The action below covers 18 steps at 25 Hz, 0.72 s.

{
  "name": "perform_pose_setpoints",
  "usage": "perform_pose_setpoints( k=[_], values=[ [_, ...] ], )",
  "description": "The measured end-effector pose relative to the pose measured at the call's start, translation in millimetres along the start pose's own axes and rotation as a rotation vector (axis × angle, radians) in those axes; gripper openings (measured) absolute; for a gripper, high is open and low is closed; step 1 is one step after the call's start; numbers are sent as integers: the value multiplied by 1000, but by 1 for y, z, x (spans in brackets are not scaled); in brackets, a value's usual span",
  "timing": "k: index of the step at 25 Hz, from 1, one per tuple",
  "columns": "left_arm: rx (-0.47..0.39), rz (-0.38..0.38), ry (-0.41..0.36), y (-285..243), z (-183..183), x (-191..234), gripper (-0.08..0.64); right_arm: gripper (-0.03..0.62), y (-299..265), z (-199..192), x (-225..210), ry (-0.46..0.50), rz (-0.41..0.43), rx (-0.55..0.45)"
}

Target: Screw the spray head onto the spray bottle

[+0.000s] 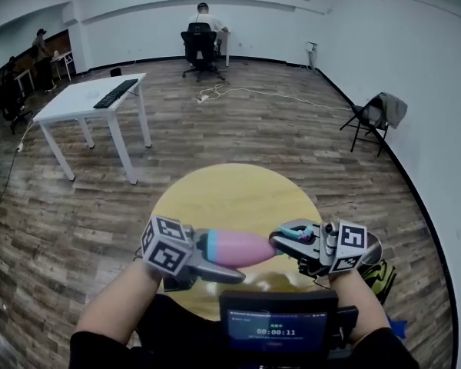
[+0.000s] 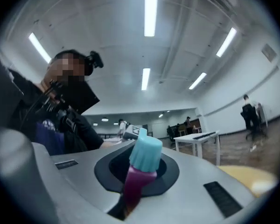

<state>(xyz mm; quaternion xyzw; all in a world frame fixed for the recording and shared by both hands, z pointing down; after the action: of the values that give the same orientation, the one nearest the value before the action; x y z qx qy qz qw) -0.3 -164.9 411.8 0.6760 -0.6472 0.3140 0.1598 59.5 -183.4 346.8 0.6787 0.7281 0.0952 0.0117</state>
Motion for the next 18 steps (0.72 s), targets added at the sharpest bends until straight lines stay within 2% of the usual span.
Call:
perform_pose_setpoints(
  k=[1, 2, 3, 4, 5, 6, 7, 8, 10, 11, 12, 13, 15, 16, 18],
  values=[
    [-14, -87, 187, 1, 0, -2, 528, 20, -4, 3, 6, 101, 5, 26],
    [-29, -139, 300, 1, 0, -3, 528, 20, -7, 3, 9, 178, 6, 53],
    [-52, -151, 328, 2, 0, -3, 528, 20, -9, 2, 9, 213, 4, 68],
    [-85, -133, 286, 4, 2, -3, 529, 20, -9, 1, 6, 203, 1, 63],
    [-124, -87, 194, 7, 5, -3, 532, 20, -6, -1, 1, 154, -10, 42],
    [-157, -6, 57, 11, 10, -3, 532, 20, -1, -3, -7, 79, -31, 10],
    [-173, 117, -121, 16, 13, 0, 532, 20, 7, -6, -17, -14, -60, -29],
    [-167, 274, -319, 24, 14, 5, 532, 20, 16, -9, -28, -113, -92, -71],
    [-98, 591, -676, 41, 10, 18, 532, 20, 34, -16, -45, -277, -132, -140],
    [-54, 711, -799, 48, 6, 23, 532, 20, 40, -20, -48, -328, -133, -154],
    [-19, 792, -885, 51, 2, 26, 532, 20, 43, -24, -49, -360, -126, -150],
    [7, 839, -948, 50, 1, 26, 532, 20, 42, -27, -48, -378, -114, -132],
    [46, 869, -1044, 40, 3, 20, 532, 20, 31, -34, -41, -389, -76, -81],
    [69, 859, -1090, 32, 4, 18, 532, 20, 22, -35, -35, -385, -48, -58],
    [126, 775, -1158, 14, -3, 16, 532, 20, 5, -31, -25, -353, 2, -25]
  ],
)
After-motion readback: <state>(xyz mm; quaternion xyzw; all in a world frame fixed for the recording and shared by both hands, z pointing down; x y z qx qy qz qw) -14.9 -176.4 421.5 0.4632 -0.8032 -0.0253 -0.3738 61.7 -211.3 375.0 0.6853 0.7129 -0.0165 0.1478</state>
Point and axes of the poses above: the fingertips, and each gripper's own axes: y backward along the fingers, x to its left, z out of its top, the point moved 1 cm from there along y, backward along the fingers, and after that the axes turned 10 degrees about y, right-handed, at the moved point
